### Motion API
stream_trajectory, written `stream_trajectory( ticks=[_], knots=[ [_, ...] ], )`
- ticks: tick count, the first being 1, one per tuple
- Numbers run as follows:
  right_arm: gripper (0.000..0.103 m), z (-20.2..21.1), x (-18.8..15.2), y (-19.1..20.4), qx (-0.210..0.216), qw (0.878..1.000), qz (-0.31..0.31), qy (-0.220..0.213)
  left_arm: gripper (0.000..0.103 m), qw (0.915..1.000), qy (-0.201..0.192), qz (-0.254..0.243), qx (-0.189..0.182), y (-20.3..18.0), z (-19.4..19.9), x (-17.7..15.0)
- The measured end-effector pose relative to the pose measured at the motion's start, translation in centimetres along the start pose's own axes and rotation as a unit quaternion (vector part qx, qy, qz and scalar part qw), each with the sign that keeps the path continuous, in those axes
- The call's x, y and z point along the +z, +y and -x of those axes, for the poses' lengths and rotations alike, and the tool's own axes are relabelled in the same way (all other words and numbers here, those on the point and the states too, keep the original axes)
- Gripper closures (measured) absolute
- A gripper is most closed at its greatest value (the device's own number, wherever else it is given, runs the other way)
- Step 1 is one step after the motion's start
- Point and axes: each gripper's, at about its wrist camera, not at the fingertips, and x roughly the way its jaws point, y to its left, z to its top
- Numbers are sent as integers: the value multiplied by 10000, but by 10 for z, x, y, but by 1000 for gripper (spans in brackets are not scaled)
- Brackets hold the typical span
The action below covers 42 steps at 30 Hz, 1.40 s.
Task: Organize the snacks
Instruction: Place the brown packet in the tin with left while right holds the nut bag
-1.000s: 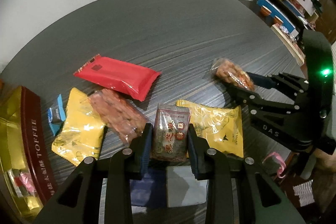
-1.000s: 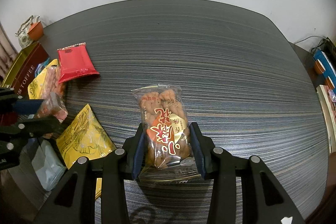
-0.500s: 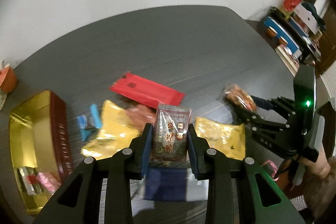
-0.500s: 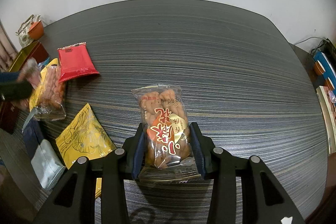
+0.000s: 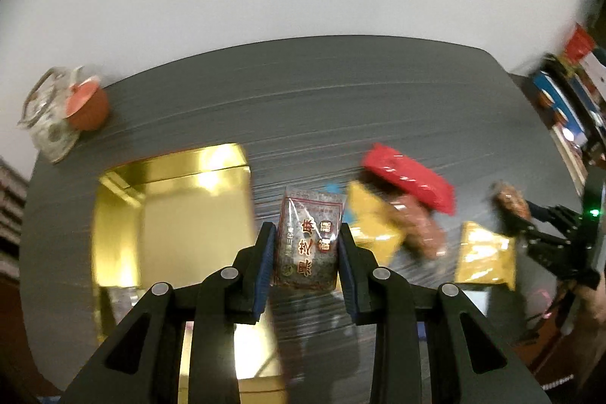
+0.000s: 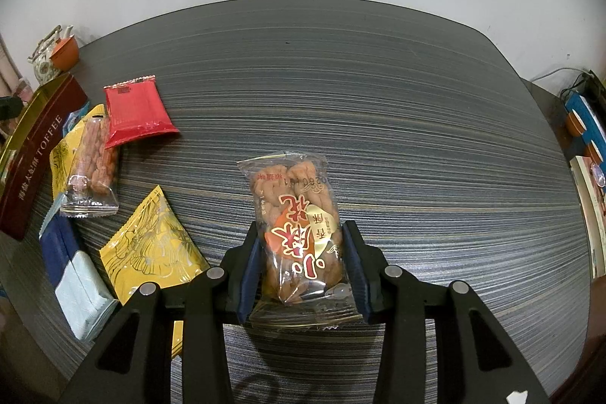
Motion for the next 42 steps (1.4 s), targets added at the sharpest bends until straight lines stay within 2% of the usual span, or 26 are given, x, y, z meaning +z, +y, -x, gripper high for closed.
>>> stream_trajectory(
  ticks=[8, 15, 28, 42],
  knots=[
    [64, 0, 0, -1, -7, 10000, 14, -1, 71, 9981, 127, 463, 378, 72, -4, -23],
    [64, 0, 0, 0, -59, 10000, -9, 30, 71, 9947, 318, 804, 555, 108, -18, -40],
    [67, -1, 1, 4, -327, 9988, -371, 62, 71, 9924, 484, 982, 561, 121, -35, -55],
    [67, -1, 4, 10, -672, 9941, -844, 117, 71, 9919, 553, 963, 622, 122, -45, -61]
  ],
)
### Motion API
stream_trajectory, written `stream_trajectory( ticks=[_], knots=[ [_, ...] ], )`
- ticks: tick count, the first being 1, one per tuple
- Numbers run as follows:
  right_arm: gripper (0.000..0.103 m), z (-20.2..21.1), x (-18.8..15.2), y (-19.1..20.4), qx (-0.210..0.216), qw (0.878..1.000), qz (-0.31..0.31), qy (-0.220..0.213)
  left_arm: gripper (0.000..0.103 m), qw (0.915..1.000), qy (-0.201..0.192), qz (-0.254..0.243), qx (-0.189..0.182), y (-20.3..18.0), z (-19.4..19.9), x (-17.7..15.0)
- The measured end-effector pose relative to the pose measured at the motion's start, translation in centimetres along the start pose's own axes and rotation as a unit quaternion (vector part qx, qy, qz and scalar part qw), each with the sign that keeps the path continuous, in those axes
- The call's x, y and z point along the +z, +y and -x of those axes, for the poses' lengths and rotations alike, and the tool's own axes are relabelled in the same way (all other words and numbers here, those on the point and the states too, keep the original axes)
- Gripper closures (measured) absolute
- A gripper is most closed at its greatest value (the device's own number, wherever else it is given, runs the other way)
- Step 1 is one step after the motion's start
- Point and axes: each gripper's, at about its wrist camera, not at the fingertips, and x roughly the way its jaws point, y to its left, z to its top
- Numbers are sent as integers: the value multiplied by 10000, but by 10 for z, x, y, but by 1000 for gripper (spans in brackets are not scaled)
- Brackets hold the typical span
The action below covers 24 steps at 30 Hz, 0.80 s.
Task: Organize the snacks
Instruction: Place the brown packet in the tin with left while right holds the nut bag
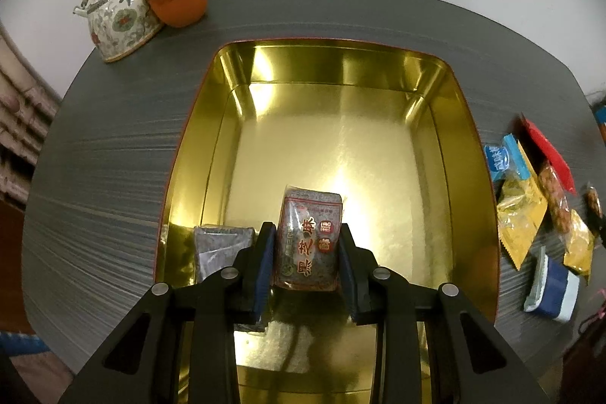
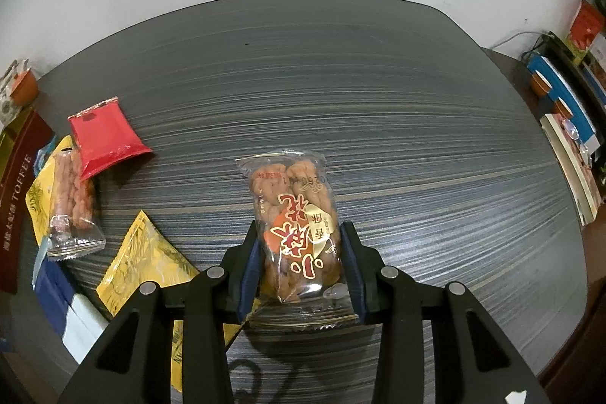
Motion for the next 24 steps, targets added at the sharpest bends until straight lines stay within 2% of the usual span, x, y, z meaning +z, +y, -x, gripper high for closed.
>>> stream_trajectory(
  ticks=[21, 24],
  knots=[
    [67, 0, 0, -2, -104, 9998, -187, 16, 69, 9999, -95, -90, 27, -1, 4, -8],
    [67, 0, -1, -1, -89, 9998, -163, 4, 69, 9997, -200, -156, 24, -1, 12, -10]
  ],
)
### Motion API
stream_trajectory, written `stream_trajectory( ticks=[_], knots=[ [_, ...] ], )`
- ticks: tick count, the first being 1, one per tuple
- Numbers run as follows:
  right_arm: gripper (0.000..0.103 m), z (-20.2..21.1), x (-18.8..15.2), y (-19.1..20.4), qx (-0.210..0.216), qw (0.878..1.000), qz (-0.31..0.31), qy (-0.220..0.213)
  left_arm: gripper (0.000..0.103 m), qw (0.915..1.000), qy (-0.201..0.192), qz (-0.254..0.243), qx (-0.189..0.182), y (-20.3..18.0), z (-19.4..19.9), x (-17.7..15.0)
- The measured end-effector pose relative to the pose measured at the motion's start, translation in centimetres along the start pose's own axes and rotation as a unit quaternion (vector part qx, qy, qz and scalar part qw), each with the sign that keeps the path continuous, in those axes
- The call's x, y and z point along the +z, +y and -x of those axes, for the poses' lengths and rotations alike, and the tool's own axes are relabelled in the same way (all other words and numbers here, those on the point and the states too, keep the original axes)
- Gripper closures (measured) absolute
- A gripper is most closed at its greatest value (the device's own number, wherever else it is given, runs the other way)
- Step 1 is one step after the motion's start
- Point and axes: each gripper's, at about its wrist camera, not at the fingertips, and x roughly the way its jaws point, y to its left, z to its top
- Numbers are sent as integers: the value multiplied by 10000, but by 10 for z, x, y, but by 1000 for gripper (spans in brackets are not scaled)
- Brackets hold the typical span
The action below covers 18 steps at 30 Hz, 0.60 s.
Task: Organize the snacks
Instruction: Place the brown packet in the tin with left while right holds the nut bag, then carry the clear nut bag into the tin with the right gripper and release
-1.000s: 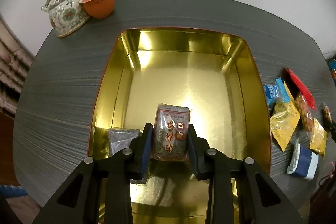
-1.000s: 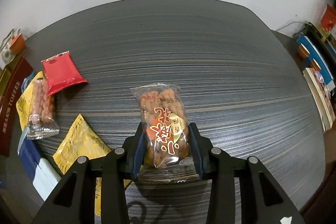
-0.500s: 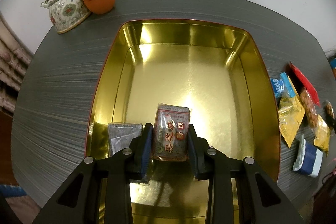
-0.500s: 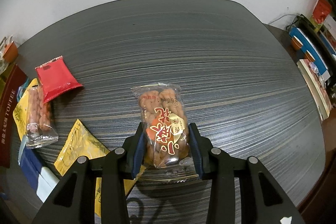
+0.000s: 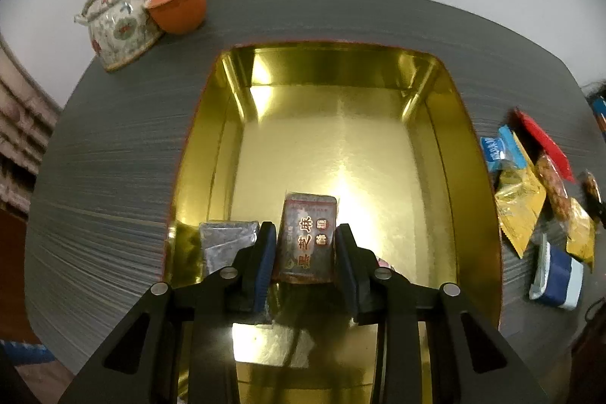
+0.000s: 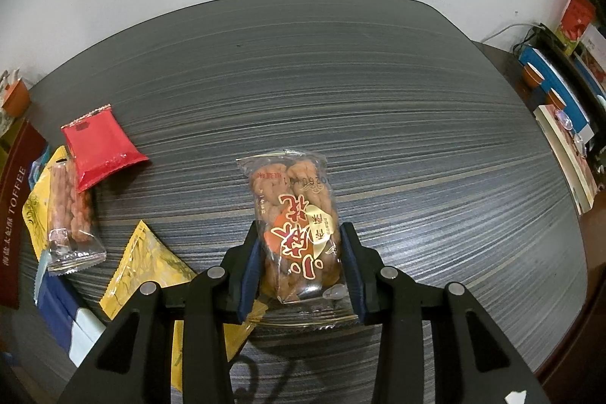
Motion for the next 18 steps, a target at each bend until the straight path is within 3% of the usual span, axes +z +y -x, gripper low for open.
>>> stream_trajectory(
  ticks=[7, 13, 18],
  knots=[
    [68, 2, 2, 4, -32, 10000, -10, -15, 55, 9994, -352, -8, 73, 5, 31, -6],
    [68, 25, 14, 24, -194, 9986, 263, -406, 41, 9976, -671, 164, 99, 23, 60, -21],
    [68, 49, 23, 61, 106, 9959, 646, -628, 37, 9954, -738, 568, 217, 47, 72, -34]
  ],
)
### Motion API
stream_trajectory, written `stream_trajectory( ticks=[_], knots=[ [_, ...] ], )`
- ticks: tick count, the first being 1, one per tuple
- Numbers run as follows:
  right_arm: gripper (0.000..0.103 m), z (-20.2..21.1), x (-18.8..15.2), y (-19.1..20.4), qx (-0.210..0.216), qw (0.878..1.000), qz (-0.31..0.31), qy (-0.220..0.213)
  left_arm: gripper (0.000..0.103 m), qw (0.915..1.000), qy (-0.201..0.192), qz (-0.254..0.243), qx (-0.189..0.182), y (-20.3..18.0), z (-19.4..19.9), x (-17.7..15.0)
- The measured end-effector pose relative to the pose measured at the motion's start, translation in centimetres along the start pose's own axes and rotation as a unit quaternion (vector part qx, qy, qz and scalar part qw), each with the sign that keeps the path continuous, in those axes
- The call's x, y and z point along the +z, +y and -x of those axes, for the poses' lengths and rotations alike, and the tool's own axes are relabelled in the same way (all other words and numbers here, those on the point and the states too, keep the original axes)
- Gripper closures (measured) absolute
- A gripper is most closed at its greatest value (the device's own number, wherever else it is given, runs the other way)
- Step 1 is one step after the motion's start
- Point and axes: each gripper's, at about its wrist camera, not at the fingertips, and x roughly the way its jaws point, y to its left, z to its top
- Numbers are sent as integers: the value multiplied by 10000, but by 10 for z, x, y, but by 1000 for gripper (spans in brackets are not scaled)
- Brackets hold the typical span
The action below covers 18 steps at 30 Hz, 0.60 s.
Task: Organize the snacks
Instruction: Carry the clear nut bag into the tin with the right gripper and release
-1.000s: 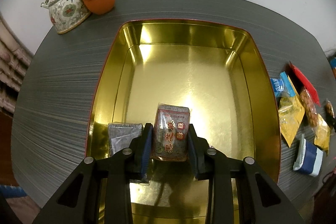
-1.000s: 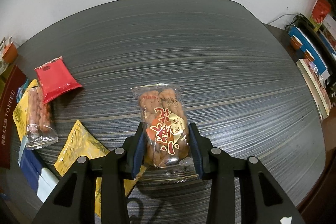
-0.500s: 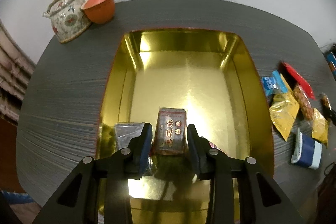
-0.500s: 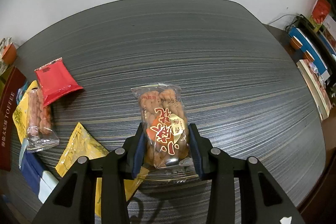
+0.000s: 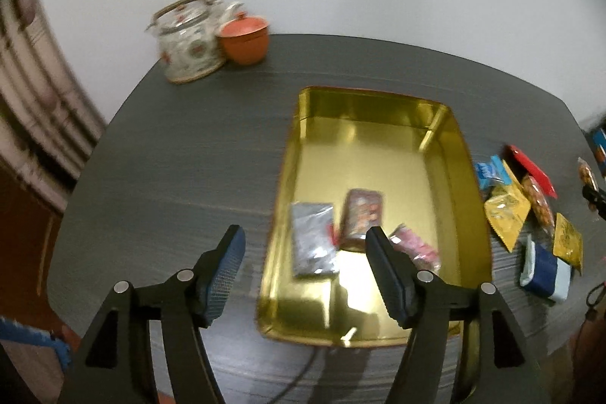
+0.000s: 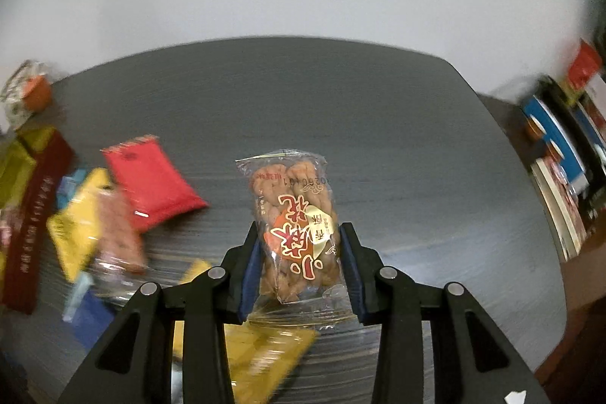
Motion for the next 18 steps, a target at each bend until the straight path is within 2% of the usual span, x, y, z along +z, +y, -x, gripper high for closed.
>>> stream_trajectory(
  ticks=[6, 12, 16, 18],
  knots=[
    [68, 24, 14, 73, 641, 9957, 644, -196, 36, 9989, 70, 431, 150, 24, 3, -2],
    [67, 45, 18, 158, 1303, 9820, 1338, -281, 31, 9970, 72, 722, 263, 45, 4, 0],
    [67, 52, 13, 203, 1587, 9710, 1771, -237, 31, 9948, 101, 940, 382, 58, 1, 0],
    [67, 55, 9, 223, 1705, 9651, 1975, -212, 31, 9931, 152, 1132, 275, 66, 0, -1]
  ],
)
